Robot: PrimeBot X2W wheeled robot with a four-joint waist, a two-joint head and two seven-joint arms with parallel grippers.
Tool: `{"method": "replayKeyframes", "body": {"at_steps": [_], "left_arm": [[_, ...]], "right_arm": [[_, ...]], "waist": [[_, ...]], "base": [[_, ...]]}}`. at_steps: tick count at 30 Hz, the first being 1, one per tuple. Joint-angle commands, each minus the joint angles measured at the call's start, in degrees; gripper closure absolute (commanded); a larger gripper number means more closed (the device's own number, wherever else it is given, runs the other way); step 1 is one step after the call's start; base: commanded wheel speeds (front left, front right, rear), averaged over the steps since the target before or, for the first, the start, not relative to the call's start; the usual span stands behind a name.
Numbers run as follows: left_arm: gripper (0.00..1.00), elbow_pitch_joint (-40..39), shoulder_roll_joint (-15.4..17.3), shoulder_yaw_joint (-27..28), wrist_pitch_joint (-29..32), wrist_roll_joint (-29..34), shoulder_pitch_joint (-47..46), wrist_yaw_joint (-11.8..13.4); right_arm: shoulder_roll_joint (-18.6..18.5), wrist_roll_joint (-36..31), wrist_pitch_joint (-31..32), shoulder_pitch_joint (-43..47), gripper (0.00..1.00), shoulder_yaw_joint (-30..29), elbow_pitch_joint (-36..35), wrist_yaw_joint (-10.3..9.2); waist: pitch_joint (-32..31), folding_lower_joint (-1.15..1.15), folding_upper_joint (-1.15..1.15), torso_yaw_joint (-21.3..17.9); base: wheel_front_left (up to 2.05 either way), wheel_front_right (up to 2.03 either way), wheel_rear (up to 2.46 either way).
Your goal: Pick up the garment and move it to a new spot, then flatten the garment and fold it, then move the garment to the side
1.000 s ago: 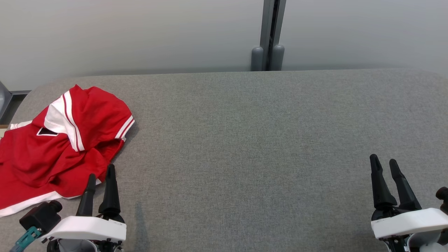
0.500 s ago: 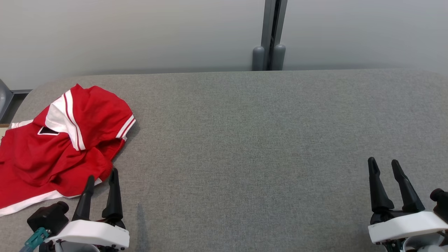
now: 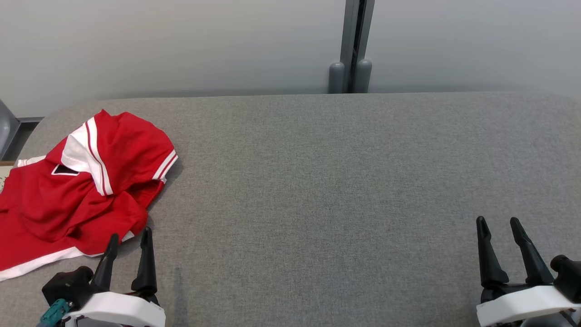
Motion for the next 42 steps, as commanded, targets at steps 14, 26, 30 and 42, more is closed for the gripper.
{"method": "replayKeyframes", "body": {"at_steps": [14,26,30,42], "left_arm": [[0.00,2.3,0.9,-1.6,-2.0,3.4,-0.2,-0.7],[0.00,3.7,1.6,-2.0,-3.3,5.8,-0.5,-1.1],[0.00,4.0,1.5,-1.8,-3.7,6.9,-0.6,-1.1],[0.00,5.3,1.3,-1.2,-4.3,8.0,-0.8,-1.3]], "right_arm": [[2.0,-8.1,-0.4,1.5,0.00,-2.0,0.5,0.12],[3.6,-12.7,-0.5,2.9,0.00,-2.3,0.9,0.12],[4.0,-14.1,-0.5,3.1,0.00,-2.8,0.9,0.13],[4.6,-16.2,-0.5,3.9,0.00,-3.8,0.0,0.13]], "waist": [[-0.2,0.00,0.00,0.2],[-0.1,0.00,0.00,0.1],[0.0,0.00,0.00,0.0],[-0.2,0.00,0.00,0.2]], "base": [[0.00,0.00,0.00],[0.00,0.00,0.00],[0.00,0.00,0.00],[0.00,0.00,0.00]]}}
